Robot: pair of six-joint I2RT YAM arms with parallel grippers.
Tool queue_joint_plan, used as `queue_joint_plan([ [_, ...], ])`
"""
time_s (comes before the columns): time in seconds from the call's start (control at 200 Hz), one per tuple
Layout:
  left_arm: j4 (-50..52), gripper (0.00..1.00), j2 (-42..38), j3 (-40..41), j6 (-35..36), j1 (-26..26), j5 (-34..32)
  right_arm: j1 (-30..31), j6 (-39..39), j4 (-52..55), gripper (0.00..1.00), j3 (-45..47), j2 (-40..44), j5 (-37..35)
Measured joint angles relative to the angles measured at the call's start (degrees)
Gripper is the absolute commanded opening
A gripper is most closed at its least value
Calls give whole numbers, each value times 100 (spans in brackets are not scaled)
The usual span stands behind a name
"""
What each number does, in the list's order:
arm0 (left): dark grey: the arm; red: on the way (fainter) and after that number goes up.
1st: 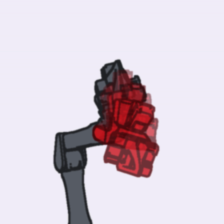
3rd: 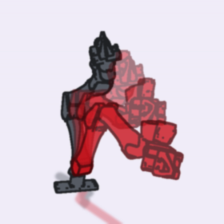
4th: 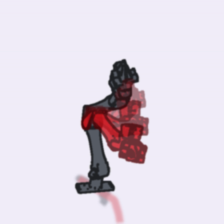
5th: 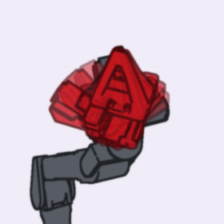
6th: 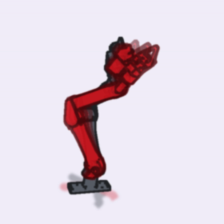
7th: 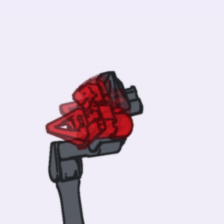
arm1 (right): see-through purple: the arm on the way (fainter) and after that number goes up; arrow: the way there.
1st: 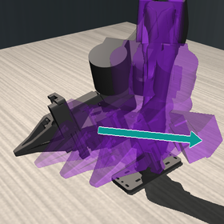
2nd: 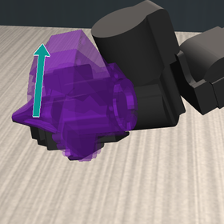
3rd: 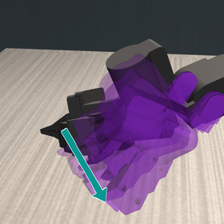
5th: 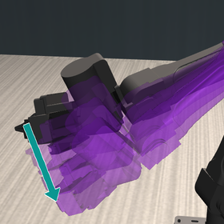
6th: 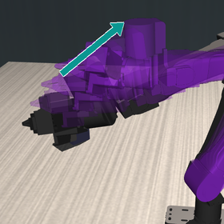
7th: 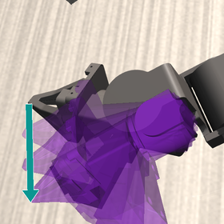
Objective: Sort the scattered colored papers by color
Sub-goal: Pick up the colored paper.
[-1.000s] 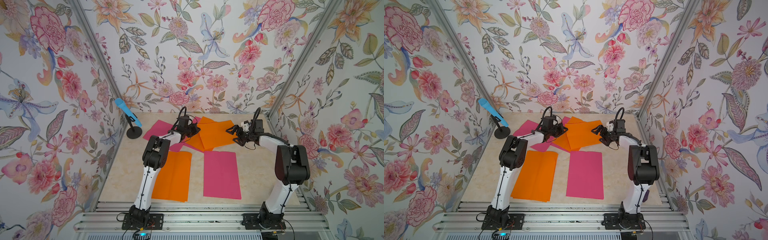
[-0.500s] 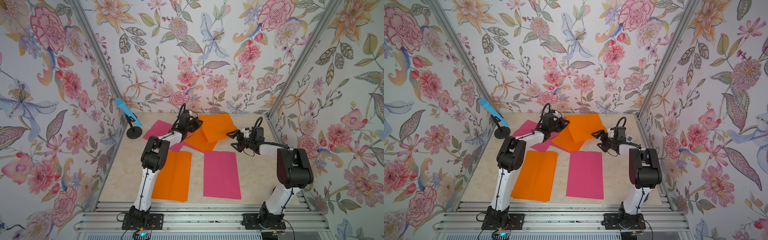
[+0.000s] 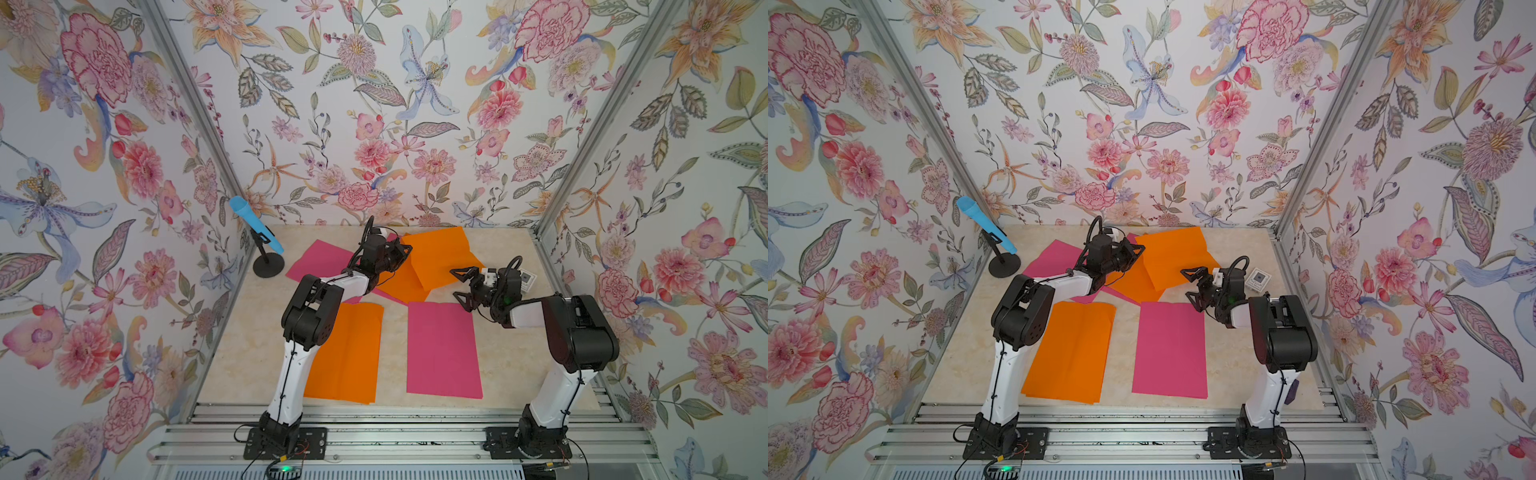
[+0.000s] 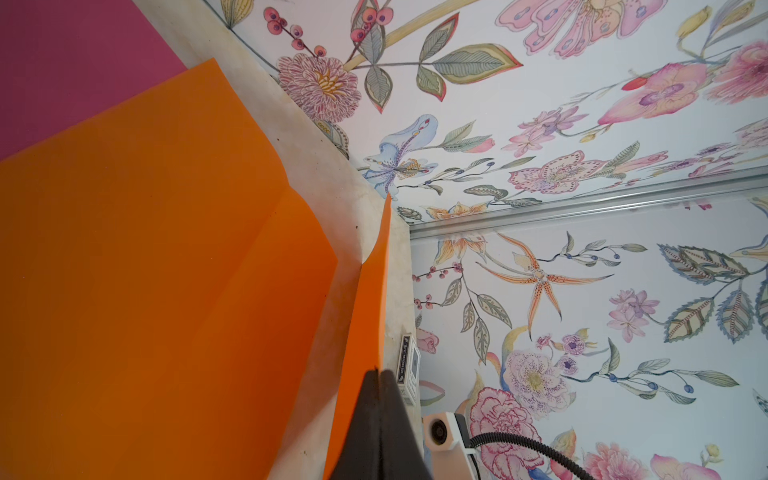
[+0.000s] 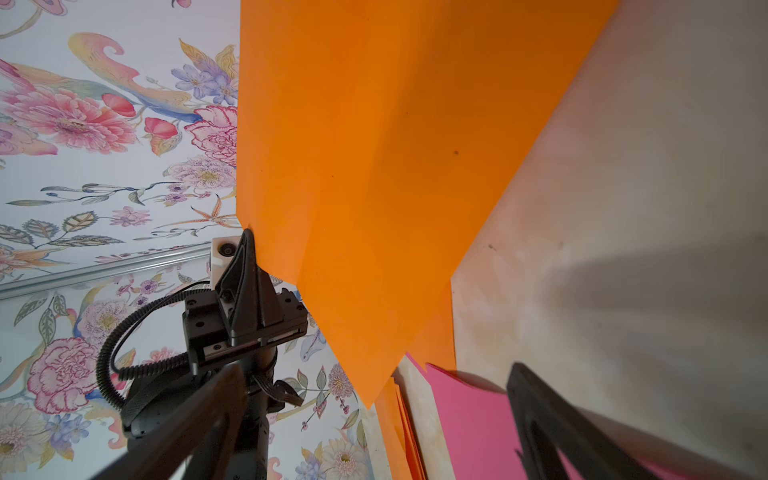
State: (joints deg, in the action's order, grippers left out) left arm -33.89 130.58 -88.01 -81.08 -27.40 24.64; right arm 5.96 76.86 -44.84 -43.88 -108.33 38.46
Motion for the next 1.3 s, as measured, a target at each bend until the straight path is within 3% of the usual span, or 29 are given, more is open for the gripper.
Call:
queue_joint_plan([
  [0.09, -212, 0, -46, 234, -221, -20, -57, 44, 345, -514, 99, 138, -221, -61],
  [0.41, -994, 0, -186, 861, -949, -170, -136, 17, 1458, -2037, 79, 420, -793, -396],
  [0.781, -1434, 0, -385, 1051, -1335, -195, -160, 17, 1766, -2411, 62, 435, -811, -658],
  [1.016, -1740, 0, -426, 1257, -1565, -223, -221, 31, 1937, -2673, 53, 413, -1246, -662],
  [1.101, -1762, 0, -426, 1281, -1585, -245, -234, 46, 1971, -2726, 40, 396, -1370, -693],
  [1.301, -1790, 0, -514, 1460, -1587, -278, -238, 31, 2011, -2846, 25, 310, -1447, -721],
])
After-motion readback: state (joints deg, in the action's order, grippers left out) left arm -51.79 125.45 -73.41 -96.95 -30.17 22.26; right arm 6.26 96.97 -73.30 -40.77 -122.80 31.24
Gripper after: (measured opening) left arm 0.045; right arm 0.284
